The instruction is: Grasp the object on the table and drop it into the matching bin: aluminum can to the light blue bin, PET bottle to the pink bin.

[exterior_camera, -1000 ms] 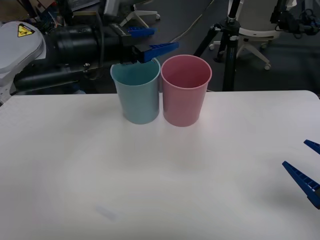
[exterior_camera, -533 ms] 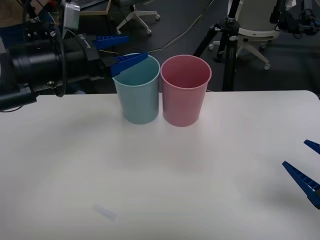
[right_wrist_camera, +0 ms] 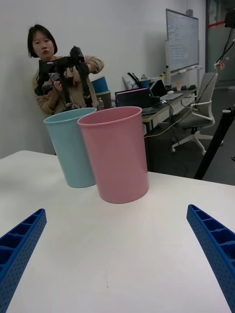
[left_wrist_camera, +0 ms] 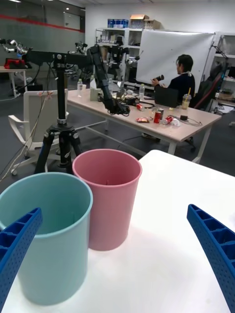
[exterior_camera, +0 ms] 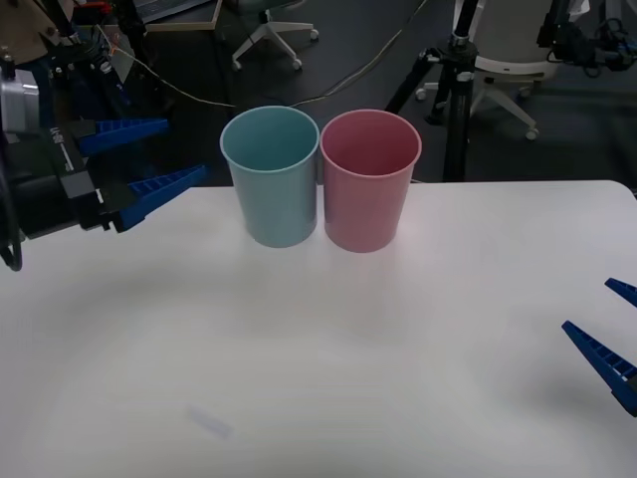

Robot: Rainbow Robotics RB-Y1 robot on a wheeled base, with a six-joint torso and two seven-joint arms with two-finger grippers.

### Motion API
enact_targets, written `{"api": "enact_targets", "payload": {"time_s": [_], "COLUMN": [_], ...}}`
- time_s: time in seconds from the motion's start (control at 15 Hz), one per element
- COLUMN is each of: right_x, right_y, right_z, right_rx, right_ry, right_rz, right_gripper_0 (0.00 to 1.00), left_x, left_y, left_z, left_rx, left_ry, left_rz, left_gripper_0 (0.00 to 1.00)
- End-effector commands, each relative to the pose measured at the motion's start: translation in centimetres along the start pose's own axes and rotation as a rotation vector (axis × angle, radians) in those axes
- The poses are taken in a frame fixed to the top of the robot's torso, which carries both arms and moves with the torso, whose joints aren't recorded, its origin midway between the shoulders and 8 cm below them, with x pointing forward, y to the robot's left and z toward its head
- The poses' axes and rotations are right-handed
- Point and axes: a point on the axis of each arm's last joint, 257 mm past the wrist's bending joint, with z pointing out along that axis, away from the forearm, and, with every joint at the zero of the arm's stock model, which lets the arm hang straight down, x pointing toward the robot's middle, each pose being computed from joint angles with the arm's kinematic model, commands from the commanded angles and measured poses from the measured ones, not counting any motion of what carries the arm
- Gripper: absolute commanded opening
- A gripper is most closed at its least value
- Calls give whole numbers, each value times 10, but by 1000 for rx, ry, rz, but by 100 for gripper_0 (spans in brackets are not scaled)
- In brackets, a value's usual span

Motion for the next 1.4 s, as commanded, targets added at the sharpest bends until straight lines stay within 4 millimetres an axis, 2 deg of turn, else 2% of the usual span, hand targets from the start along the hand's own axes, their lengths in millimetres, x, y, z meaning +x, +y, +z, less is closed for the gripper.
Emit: {"api": "enact_targets", "payload": {"time_s": [0.07, 0.47, 0.67, 1.0, 1.13, 1.4], "right_x": [0, 0, 0, 0, 0, 0], "right_y": [0, 0, 0, 0, 0, 0], "right_z": [0, 0, 0, 0, 0, 0], "right_rx": [0, 0, 0, 0, 0, 0], "right_ry": [0, 0, 0, 0, 0, 0], "right_rz": [0, 0, 0, 0, 0, 0], "right_gripper_0": [100, 100, 100, 100, 100, 100], "left_x": [14, 47, 63, 86, 94, 123], "left_y": [5, 26, 28, 14, 8, -15], "left_z": [-33, -99, -123, -139, -143, -152], "left_rx": [-48, -207, -263, -276, -278, -280], "left_ry": [11, 32, 38, 39, 43, 47], "left_rz": [43, 14, -21, -82, -37, -41], "left_gripper_0": [100, 100, 100, 100, 100, 100]}}
